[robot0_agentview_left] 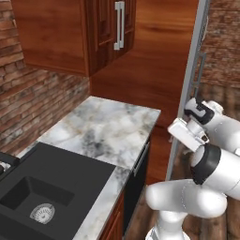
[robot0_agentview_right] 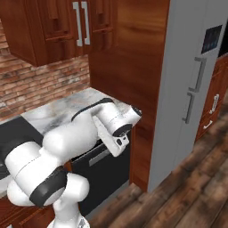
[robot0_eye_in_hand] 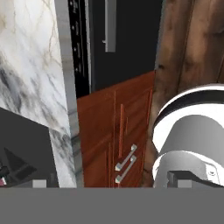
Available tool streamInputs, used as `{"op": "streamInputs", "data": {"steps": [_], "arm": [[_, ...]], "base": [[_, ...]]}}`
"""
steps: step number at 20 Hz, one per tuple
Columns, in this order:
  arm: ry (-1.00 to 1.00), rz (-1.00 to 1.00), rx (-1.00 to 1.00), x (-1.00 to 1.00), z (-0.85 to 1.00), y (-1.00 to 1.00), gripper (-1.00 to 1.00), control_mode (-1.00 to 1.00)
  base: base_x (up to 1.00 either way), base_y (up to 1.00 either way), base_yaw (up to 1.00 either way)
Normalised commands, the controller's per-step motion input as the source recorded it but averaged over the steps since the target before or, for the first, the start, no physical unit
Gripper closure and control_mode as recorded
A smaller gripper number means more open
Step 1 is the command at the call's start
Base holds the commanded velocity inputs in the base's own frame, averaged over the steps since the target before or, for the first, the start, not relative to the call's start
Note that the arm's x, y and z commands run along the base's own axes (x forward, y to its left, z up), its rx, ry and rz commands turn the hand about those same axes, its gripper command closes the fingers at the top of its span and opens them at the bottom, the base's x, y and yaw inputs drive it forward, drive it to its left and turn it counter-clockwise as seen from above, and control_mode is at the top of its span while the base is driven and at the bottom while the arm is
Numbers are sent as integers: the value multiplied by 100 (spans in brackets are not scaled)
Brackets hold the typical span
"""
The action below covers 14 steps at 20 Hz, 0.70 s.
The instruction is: Open the dishwasher door and pull out the top rack.
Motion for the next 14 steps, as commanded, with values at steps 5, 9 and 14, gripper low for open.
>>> {"op": "streamInputs", "data": {"steps": [5, 9, 14], "arm": [[16, -7, 17, 28, -96, 1, -100, -100], [1, 0, 18, 14, -76, 18, -100, -100], [-6, 0, 20, 15, -45, 12, -100, -100]], "base": [[0, 0, 0], [0, 0, 0], [0, 0, 0]]}}
